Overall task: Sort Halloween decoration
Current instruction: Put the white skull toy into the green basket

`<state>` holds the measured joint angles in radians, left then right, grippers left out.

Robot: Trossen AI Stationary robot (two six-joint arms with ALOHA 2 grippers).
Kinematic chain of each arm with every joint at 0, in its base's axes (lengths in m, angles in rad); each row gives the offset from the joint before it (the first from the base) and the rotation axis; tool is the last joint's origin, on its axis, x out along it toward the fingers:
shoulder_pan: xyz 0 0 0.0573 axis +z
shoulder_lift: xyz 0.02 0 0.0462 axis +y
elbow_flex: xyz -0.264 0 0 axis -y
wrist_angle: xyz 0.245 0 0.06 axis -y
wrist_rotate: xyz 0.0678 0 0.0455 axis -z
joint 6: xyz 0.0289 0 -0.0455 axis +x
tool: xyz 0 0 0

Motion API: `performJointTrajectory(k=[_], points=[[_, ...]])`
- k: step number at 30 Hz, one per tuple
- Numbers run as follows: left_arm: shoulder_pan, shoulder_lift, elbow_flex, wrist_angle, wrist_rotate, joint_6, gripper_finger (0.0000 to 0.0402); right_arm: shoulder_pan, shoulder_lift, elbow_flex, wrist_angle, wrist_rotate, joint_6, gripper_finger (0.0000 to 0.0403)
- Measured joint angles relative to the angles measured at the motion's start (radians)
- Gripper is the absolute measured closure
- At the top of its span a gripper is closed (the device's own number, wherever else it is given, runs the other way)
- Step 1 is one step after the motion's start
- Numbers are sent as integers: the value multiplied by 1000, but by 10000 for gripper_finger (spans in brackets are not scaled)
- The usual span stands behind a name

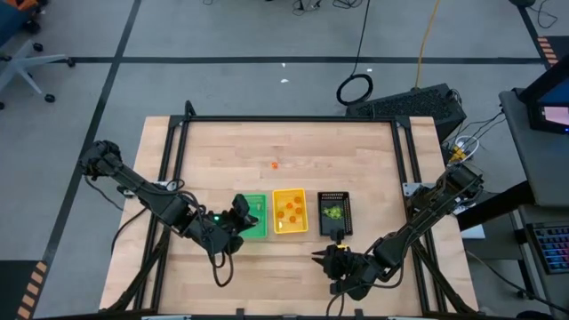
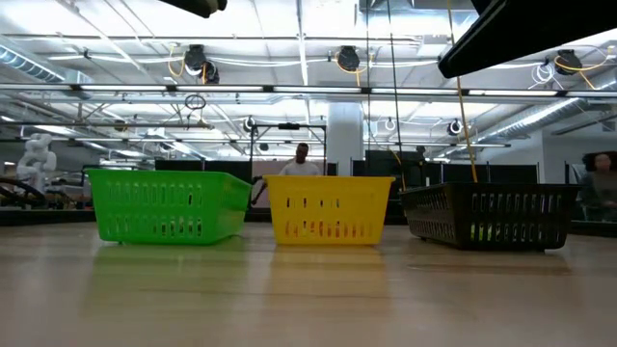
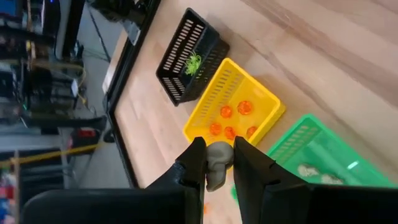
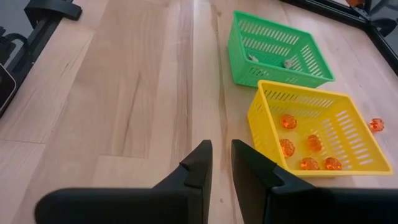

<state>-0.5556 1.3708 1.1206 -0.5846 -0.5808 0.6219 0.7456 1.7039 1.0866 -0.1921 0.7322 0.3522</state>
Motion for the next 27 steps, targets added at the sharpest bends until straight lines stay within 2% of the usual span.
performJointTrajectory(k=[3,19,23,27], points=[[0,0,0,0,0,-110,350,0,0,0,0,0,-9,355],[0,0,0,0,0,-928,350,-6,0,0,0,0,-27,355],[3,0,0,0,0,-1045,350,-6,0,0,0,1,-27,355],[4,0,-5,3,0,-1053,350,-6,0,0,6,26,-25,355]])
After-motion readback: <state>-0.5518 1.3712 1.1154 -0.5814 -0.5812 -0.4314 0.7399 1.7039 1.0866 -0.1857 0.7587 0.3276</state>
